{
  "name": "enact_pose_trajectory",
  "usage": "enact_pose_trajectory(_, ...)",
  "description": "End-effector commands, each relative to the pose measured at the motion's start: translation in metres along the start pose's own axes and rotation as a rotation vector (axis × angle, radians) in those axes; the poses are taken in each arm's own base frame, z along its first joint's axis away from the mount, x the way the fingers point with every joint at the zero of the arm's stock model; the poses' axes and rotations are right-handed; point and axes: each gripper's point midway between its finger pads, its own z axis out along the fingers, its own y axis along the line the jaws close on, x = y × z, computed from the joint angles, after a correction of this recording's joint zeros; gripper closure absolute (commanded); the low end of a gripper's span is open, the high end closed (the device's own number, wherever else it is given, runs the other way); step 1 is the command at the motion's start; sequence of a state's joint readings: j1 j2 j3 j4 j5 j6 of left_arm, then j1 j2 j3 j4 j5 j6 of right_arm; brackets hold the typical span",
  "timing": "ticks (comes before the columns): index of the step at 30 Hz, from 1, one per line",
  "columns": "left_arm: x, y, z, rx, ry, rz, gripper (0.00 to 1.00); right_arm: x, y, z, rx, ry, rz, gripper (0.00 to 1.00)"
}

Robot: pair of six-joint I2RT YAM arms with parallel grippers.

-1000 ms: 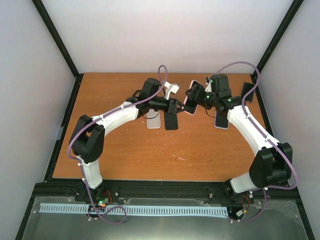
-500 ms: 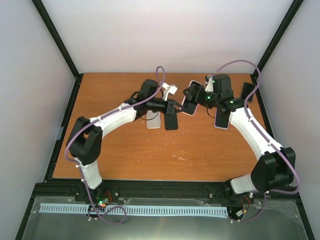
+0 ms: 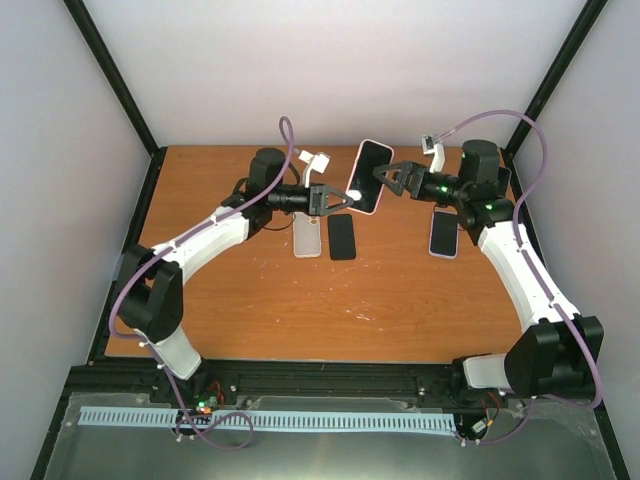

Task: Take the phone out of the phone case
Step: Pick up the phone at the center of the board.

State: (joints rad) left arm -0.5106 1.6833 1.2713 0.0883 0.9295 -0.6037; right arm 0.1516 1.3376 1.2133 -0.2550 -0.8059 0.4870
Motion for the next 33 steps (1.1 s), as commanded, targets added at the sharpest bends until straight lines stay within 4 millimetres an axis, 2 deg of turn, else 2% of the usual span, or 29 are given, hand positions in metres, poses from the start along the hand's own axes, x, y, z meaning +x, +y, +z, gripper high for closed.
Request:
enact_pose_trajectory(1,-0.020,-0.067,-0.016,0.185,-0.026,0.141,0.99,-0.004,0.038,-0.009,-0.161,-0.009,-0.028,0.00)
enact_pose_trajectory(4,-0.017,-0.080,-0.020,0.238,-0.007,0.141,0.99,-0.003,0.047,-0.010,-0.215,0.001,-0.008,0.06)
enact_pose_trajectory(8,-0.015,-0.090,-0.024,0.285,0.000,0.134,0.99,-0.003,0.052,-0.011,-0.261,-0.019,0.034,0.25)
enact_pose_trajectory(12,-0.015,-0.093,-0.025,0.293,0.000,0.126,0.99,0.000,0.061,-0.010,-0.305,-0.016,0.070,0.36)
enact_pose_trajectory(17,-0.015,-0.090,-0.024,0.284,-0.010,0.109,0.99,0.013,0.065,-0.008,-0.318,0.002,0.084,0.55)
enact_pose_trajectory(30,-0.005,-0.086,-0.024,0.294,0.020,0.094,0.99,0.010,0.068,-0.010,-0.326,-0.009,0.087,0.85)
enact_pose_trajectory(31,-0.004,-0.085,-0.024,0.291,0.024,0.094,0.97,0.009,0.068,-0.010,-0.327,-0.011,0.086,0.87)
enact_pose_trajectory(33,-0.005,-0.084,-0.027,0.282,0.020,0.102,0.82,0.007,0.068,-0.012,-0.328,-0.018,0.085,0.90)
